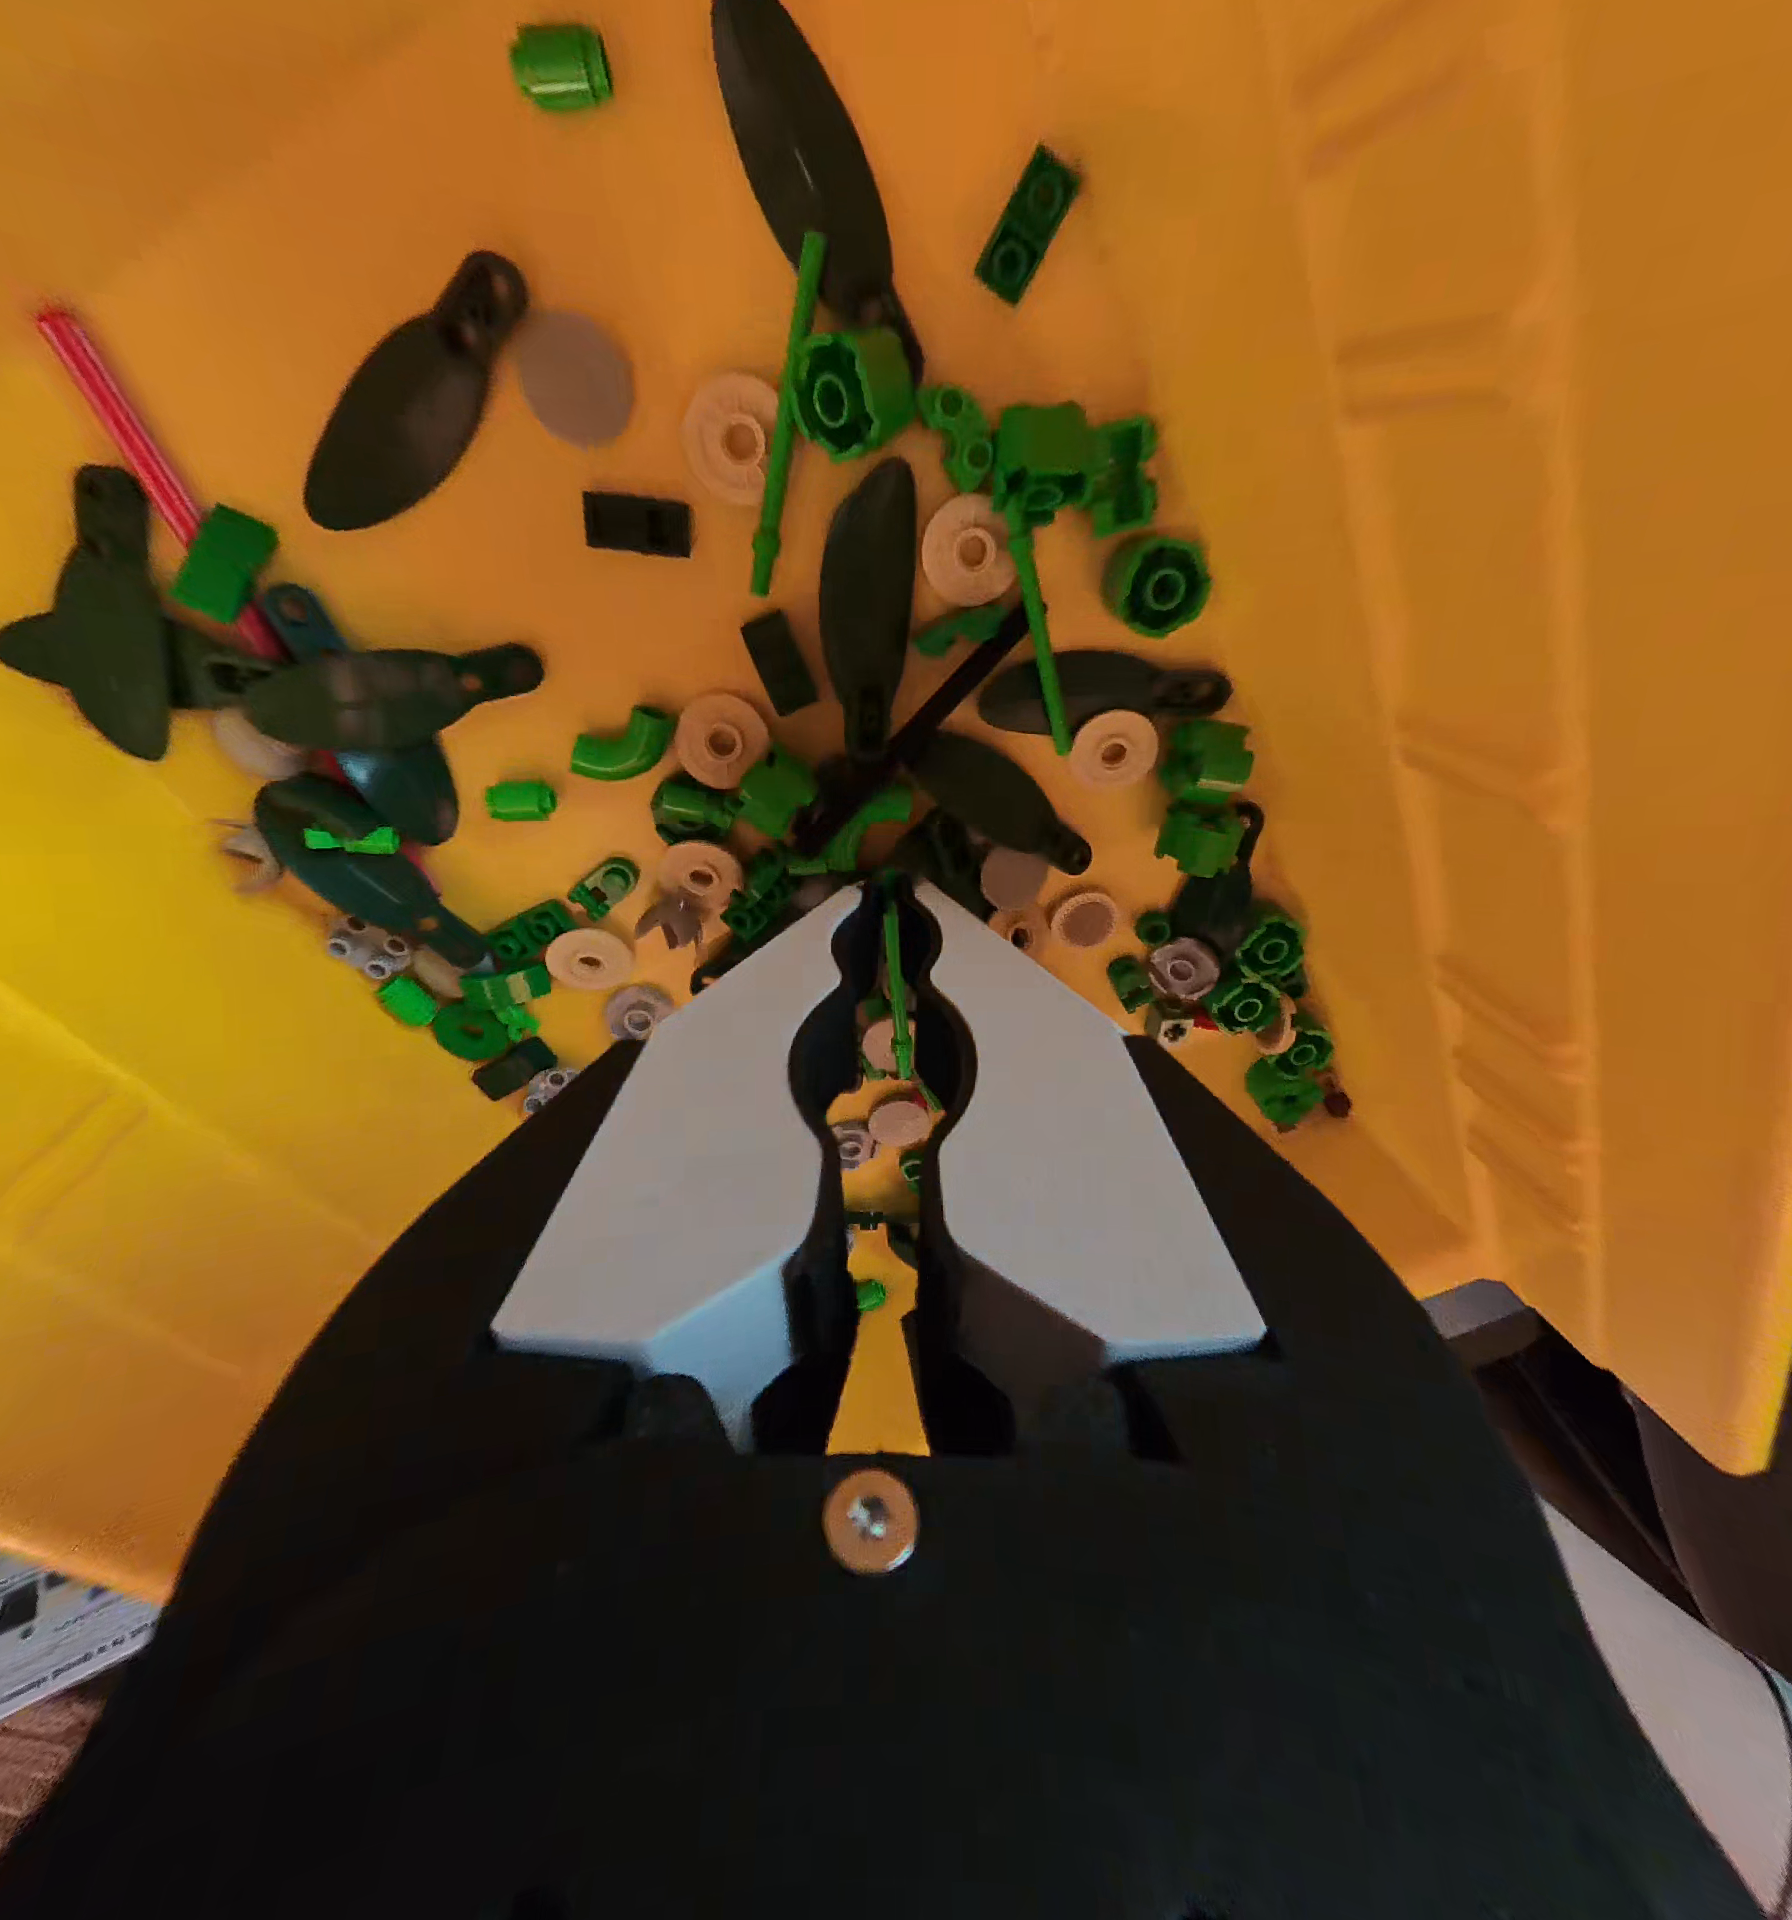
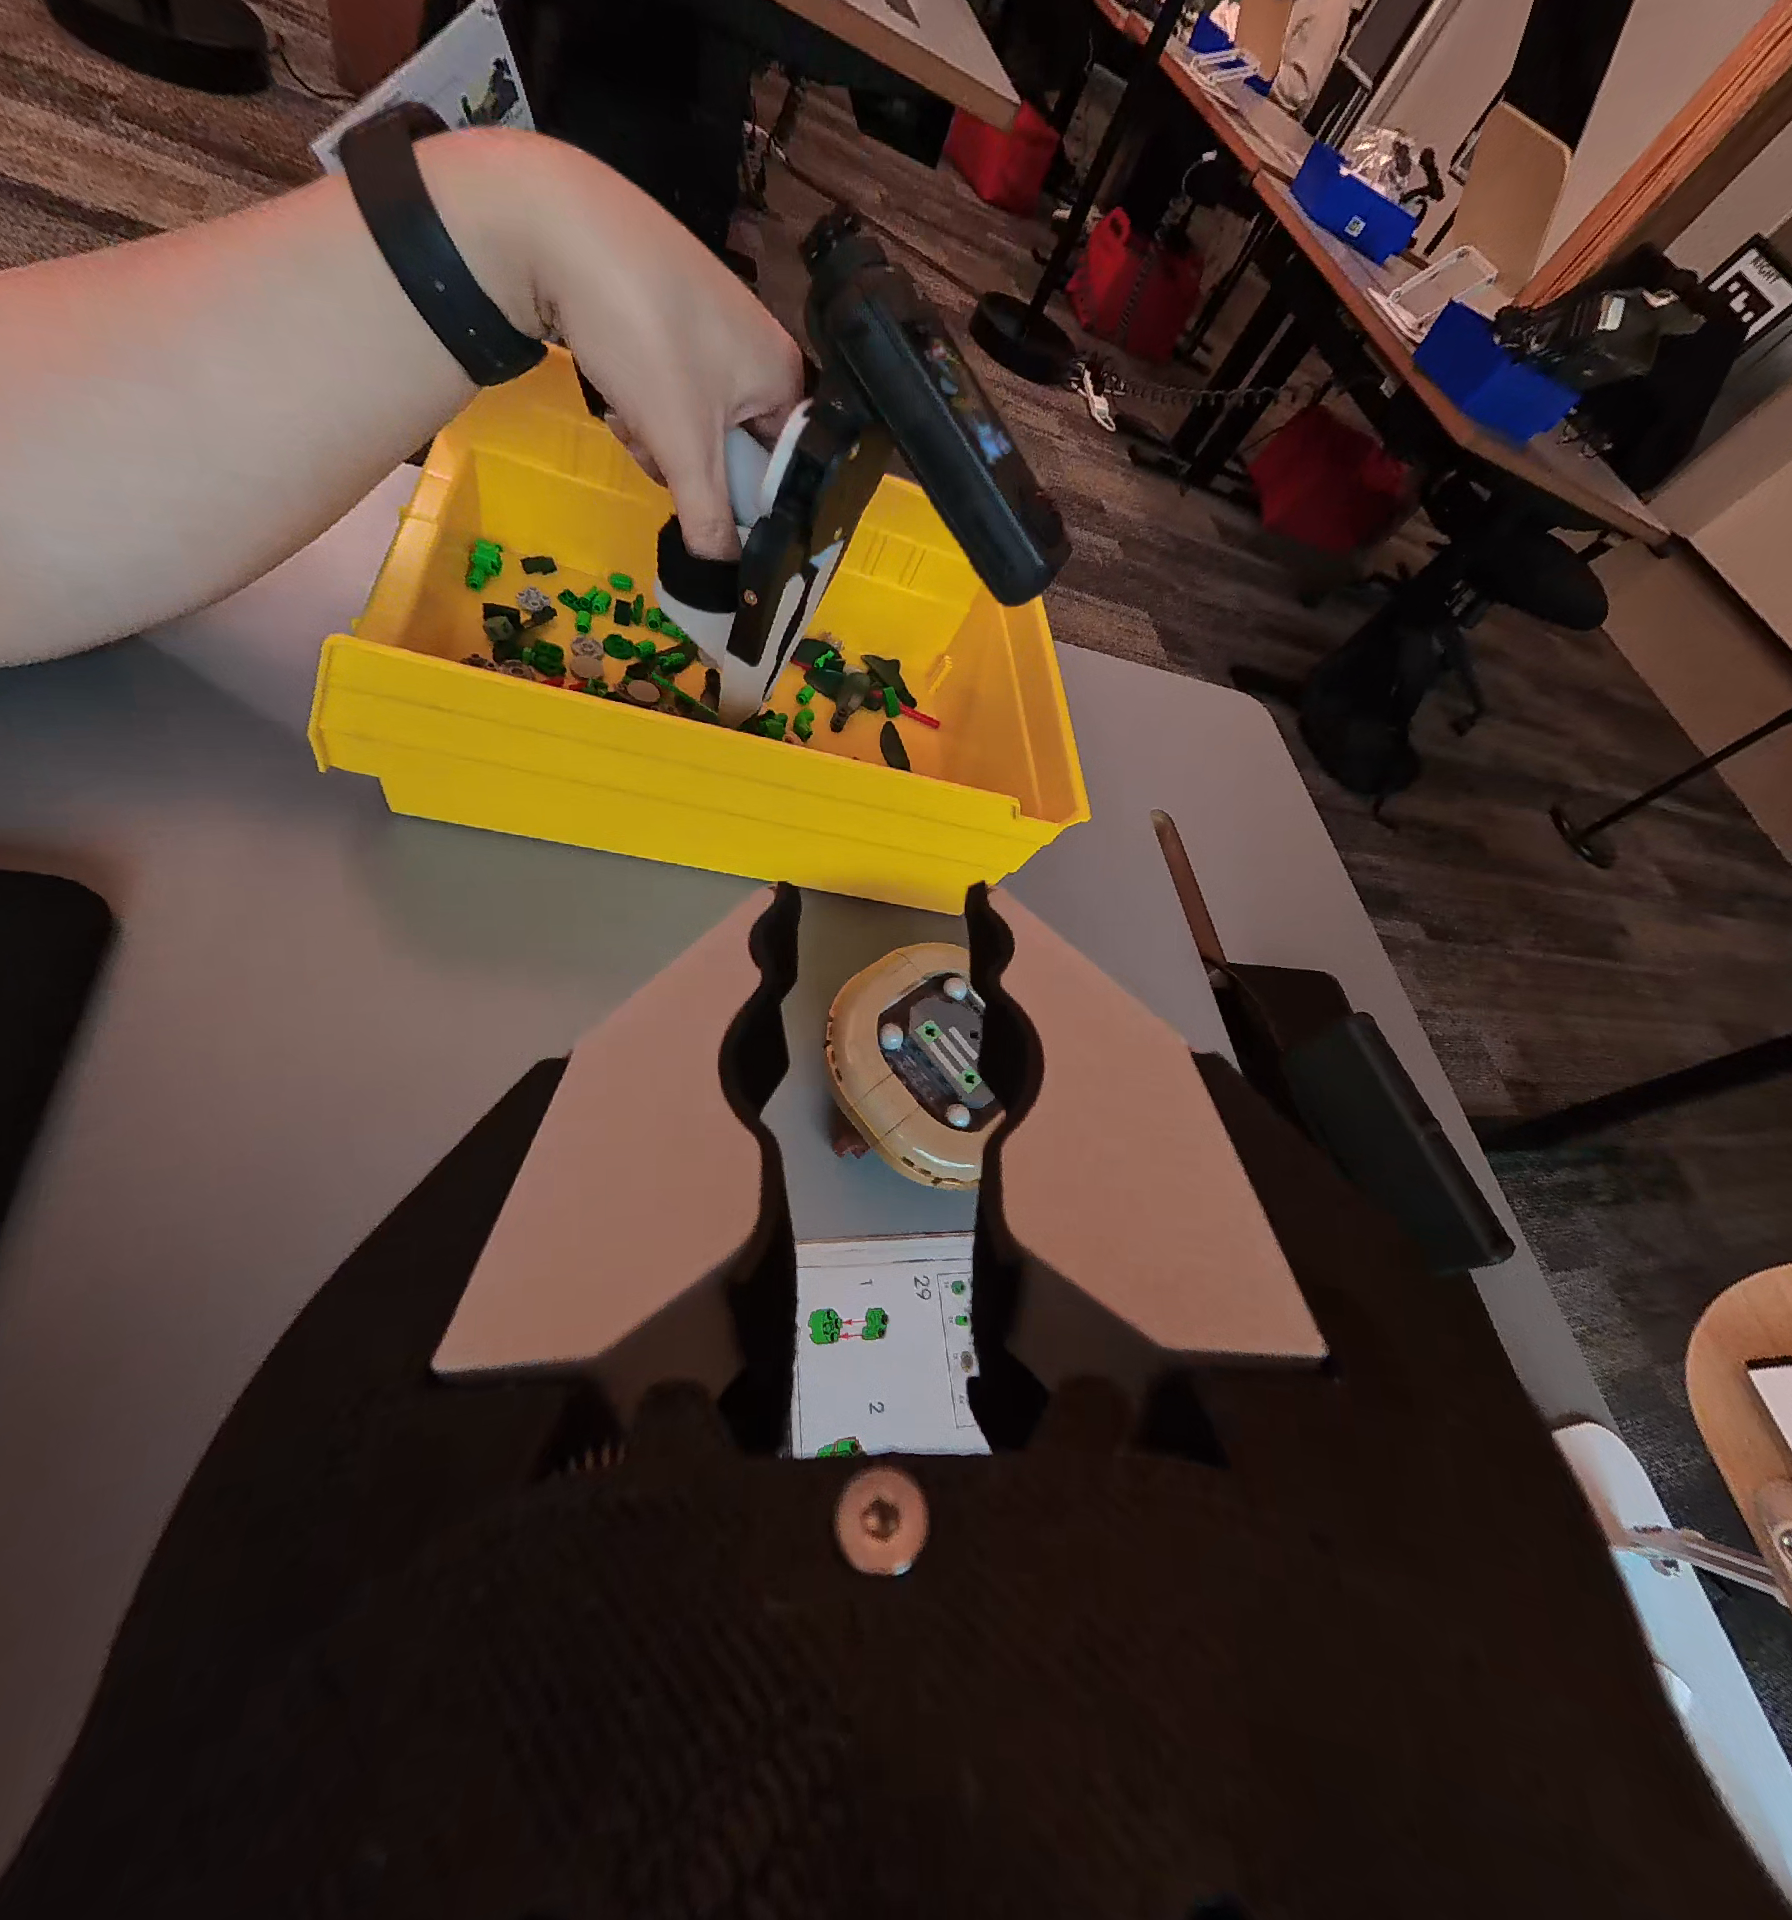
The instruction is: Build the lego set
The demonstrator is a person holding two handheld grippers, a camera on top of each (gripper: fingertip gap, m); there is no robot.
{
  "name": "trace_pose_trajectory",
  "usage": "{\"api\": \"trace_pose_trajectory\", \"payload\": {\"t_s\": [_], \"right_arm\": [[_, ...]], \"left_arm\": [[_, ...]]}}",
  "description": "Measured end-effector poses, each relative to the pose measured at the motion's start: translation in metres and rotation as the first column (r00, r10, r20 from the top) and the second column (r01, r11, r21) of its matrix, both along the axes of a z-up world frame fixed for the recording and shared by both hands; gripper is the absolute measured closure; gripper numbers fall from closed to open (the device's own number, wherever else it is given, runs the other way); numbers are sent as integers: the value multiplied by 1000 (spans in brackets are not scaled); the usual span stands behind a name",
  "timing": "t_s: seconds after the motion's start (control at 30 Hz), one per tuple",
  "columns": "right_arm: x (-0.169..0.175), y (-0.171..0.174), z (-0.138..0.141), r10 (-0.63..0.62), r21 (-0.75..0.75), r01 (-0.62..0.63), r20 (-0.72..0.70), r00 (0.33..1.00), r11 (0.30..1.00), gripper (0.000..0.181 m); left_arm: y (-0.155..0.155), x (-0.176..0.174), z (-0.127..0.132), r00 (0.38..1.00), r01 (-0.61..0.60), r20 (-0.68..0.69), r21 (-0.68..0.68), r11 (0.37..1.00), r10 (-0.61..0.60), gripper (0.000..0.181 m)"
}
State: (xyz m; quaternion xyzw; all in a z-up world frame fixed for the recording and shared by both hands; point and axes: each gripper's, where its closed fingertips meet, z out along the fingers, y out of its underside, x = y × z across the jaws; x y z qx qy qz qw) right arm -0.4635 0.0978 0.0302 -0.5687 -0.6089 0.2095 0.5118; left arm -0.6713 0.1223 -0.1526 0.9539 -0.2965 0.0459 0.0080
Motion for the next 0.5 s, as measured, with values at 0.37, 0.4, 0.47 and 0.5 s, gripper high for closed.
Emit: {"api": "trace_pose_trajectory", "payload": {"t_s": [0.37, 0.4, 0.47, 0.5], "right_arm": [[3, 1, 0, 5, 8, -5, 9, 1000, 1000, 150], [3, 1, -2, 5, 8, -6, 17, 1000, 1000, 150], [2, 1, -4, 5, 9, -5, 29, 1000, 1000, 150], [2, 1, -5, 6, 11, -6, 33, 999, 1000, 150]], "left_arm": [[46, -37, 11, 978, -209, 66, 181, 961, 200, 155], [47, -40, 7, 981, -193, 37, 188, 963, 189, 154], [49, -44, 3, 982, -185, 9, 191, 964, 187, 152], [50, -45, 2, 982, -188, 1, 193, 963, 191, 152]]}}
